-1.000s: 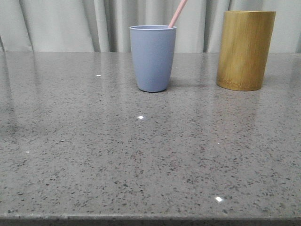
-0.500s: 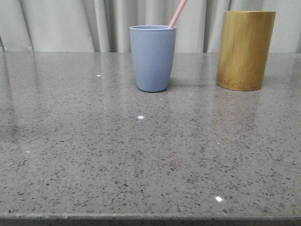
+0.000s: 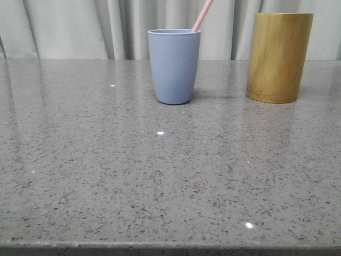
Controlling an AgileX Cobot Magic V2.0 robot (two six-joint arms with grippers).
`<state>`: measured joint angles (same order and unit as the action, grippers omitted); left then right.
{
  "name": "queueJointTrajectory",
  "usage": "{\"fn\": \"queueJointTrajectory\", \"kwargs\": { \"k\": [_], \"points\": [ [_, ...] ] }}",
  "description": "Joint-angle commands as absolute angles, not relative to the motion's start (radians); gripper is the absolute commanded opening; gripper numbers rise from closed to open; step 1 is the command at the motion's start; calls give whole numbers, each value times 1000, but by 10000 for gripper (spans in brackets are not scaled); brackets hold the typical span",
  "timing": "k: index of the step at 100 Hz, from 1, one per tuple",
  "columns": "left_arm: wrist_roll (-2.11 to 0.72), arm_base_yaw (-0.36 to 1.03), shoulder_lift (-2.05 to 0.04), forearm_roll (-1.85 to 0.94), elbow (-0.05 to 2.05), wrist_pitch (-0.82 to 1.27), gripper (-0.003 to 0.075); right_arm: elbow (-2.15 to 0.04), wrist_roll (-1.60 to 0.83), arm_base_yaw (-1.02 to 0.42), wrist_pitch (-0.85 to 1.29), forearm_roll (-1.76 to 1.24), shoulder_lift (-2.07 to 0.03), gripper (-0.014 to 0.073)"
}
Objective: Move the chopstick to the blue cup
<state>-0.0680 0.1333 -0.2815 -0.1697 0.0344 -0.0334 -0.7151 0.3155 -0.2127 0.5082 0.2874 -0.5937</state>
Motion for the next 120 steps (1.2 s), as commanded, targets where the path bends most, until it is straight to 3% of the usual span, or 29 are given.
{"fn": "queueJointTrajectory", "kwargs": {
  "k": [1, 10, 34, 58, 120],
  "points": [
    [-55, 133, -189, -157, -9, -153, -19, -737, 313, -209, 429, 298, -592, -67],
    [-55, 133, -91, -95, -4, -29, -19, -737, 313, -209, 431, 298, -592, -67],
    [-55, 91, 24, -35, -10, -17, -19, -737, 313, -209, 434, 298, -592, -67],
    [-55, -4, 38, -35, -10, -15, -19, -737, 313, -209, 434, 298, -592, -67],
    [-55, -4, 38, -21, -11, -17, -19, -737, 313, -209, 435, 298, -592, -67]
  ]
}}
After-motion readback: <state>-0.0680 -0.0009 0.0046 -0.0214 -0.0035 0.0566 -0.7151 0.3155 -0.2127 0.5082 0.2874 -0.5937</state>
